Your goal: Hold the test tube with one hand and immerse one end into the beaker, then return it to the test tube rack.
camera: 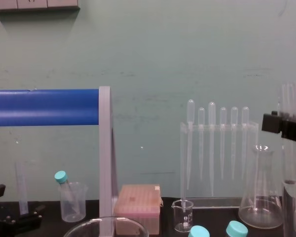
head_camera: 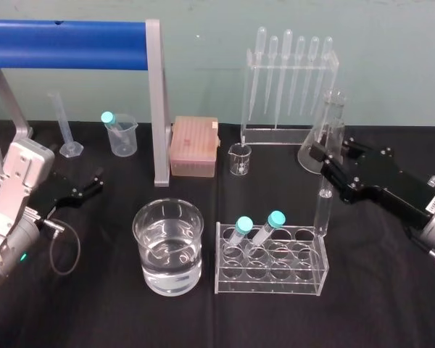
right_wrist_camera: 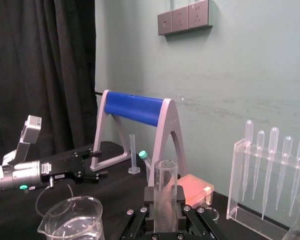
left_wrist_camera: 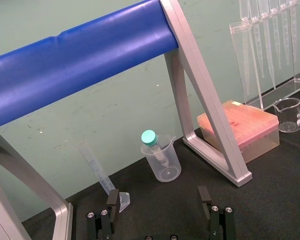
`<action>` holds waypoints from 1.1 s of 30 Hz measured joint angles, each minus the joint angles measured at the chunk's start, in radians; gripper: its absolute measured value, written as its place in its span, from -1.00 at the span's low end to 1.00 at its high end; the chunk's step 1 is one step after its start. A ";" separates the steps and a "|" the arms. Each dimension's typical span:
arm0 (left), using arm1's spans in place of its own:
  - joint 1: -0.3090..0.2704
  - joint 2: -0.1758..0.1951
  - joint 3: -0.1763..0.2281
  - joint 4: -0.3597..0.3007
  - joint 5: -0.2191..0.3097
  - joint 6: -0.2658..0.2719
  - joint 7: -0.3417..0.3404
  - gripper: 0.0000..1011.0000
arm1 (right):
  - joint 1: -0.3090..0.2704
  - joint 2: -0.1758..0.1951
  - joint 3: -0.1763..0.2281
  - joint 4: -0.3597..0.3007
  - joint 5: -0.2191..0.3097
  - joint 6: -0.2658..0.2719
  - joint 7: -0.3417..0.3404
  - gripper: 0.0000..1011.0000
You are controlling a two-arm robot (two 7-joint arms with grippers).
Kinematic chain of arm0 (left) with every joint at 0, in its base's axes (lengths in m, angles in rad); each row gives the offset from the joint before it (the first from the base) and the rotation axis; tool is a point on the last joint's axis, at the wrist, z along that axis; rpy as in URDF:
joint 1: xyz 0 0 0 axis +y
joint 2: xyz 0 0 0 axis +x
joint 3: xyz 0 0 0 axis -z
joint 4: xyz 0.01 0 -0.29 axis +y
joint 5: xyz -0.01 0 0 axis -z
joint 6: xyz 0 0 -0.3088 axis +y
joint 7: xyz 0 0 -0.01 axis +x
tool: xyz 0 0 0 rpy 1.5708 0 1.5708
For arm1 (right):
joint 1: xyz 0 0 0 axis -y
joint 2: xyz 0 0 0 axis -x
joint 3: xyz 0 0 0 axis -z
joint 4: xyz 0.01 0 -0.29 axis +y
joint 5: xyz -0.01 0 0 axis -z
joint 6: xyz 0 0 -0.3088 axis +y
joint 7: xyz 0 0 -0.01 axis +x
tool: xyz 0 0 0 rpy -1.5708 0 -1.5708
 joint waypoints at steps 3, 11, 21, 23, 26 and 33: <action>0.000 0.000 0.000 0.000 0.000 0.000 0.000 0.98 | 0.003 -0.003 0.000 0.009 -0.001 0.008 0.010 -0.54; 0.000 0.000 0.000 0.000 0.000 0.000 0.000 0.98 | 0.004 -0.006 0.001 0.032 -0.001 0.021 0.023 -0.54; 0.000 0.000 0.000 0.000 0.000 0.000 0.000 0.98 | 0.034 -0.021 -0.023 0.070 -0.003 0.030 0.044 -0.54; 0.000 0.000 0.000 0.000 0.000 0.000 0.000 0.98 | 0.038 -0.023 -0.026 0.074 -0.005 0.029 0.045 -0.54; 0.000 0.000 0.000 0.000 0.000 0.000 0.000 0.98 | 0.046 -0.028 -0.029 0.080 -0.008 0.026 0.046 -0.54; 0.000 0.000 0.000 0.000 0.000 0.000 0.000 0.98 | 0.064 -0.038 -0.039 0.100 -0.014 0.022 0.051 -0.54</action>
